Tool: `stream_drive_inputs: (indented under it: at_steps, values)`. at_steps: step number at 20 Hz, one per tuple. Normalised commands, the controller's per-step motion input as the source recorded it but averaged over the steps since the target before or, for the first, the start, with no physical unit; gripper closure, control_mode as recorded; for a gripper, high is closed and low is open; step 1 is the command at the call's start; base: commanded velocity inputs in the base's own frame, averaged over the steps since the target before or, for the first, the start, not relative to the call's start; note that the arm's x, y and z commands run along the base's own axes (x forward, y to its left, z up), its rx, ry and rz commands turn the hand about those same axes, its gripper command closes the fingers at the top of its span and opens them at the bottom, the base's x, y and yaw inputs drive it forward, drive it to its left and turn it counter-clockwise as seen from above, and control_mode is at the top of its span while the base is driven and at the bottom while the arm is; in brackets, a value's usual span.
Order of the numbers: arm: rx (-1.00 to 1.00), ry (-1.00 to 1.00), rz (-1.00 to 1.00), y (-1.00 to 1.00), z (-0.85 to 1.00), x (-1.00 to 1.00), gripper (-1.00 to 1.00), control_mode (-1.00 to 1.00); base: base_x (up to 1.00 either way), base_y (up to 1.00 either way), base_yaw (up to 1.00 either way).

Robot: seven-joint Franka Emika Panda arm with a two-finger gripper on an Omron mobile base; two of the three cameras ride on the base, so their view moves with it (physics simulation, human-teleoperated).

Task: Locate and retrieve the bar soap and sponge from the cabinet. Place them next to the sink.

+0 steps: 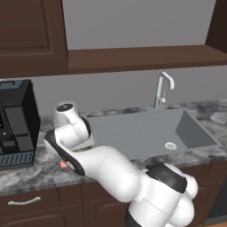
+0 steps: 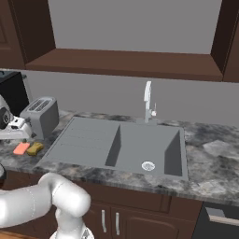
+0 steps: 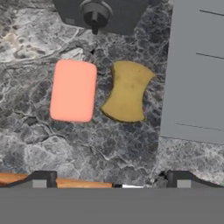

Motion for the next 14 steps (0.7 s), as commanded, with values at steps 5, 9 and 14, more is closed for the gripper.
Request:
stream_drive_inputs:
  at_steps: [5, 9, 14]
  values:
    - [0.00, -0.05, 0.00, -0.78, 0.00, -0.59, -1.00, -1.00, 0.00, 0.00, 0.00]
    - [0.08, -0.12, -0.01, -0.89, 0.00, -0.37, -1.00, -1.00, 0.00, 0.00, 0.00]
    - [0.12, -0.17, -0.02, -0.87, 0.09, -0.13, -1.00, -1.00, 0.00, 0.00, 0.00]
